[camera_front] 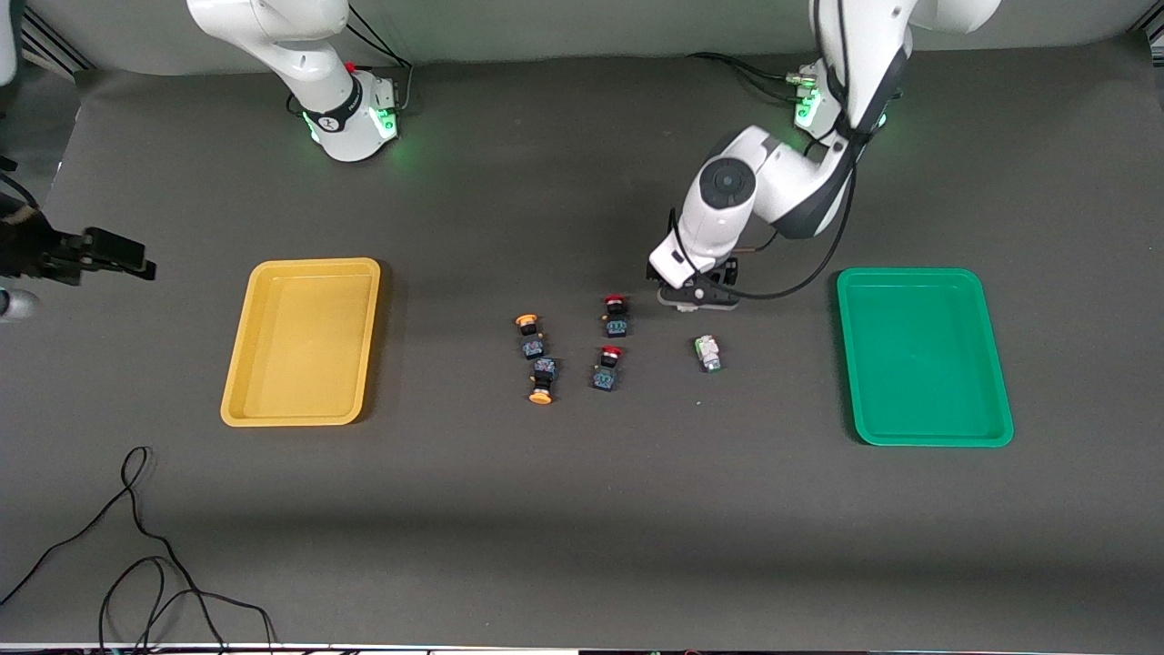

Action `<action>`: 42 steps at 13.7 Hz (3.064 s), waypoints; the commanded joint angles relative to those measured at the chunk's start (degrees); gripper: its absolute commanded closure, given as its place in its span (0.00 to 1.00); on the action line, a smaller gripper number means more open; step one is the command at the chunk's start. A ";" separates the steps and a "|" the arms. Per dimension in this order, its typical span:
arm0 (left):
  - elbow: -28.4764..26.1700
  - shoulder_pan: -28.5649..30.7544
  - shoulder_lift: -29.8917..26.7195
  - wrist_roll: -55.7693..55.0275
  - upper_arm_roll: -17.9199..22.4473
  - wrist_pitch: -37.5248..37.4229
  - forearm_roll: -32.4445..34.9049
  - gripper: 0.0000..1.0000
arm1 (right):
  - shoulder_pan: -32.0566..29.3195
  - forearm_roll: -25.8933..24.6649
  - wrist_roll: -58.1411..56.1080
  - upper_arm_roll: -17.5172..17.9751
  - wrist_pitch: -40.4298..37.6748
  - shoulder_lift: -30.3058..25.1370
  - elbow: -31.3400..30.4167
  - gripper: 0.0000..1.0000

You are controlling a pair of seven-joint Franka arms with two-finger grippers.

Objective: Place green and yellow buttons in trays
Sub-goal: 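Move the left gripper over the first white button, then grasp the white button with the left gripper while the right gripper reaches the yellow buttons, then carry the white button to the green tray while the right gripper grasps a yellow button, then lower the white button into the green tray and open the left gripper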

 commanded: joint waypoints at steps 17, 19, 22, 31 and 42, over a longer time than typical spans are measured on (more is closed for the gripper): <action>19.31 5.19 -8.30 -2.12 0.90 -33.06 -0.23 0.73 | 27.49 2.01 34.76 -0.15 38.93 23.15 -10.17 0.00; 22.40 7.12 -10.41 -0.02 0.99 -38.52 -0.32 0.75 | 30.66 4.81 37.92 -0.15 40.86 26.31 -10.17 0.00; 23.91 13.87 -13.40 8.23 0.99 -43.89 -1.80 0.75 | 34.17 6.06 38.38 -0.15 43.15 29.31 -10.17 0.00; 19.53 39.20 -13.77 37.78 1.16 -40.42 0.29 0.75 | 39.46 6.15 38.47 -0.24 52.30 37.05 -11.39 0.03; 7.56 40.44 2.85 37.70 1.69 -10.60 5.75 0.66 | 38.85 6.15 39.52 -0.24 45.73 32.93 -12.10 1.00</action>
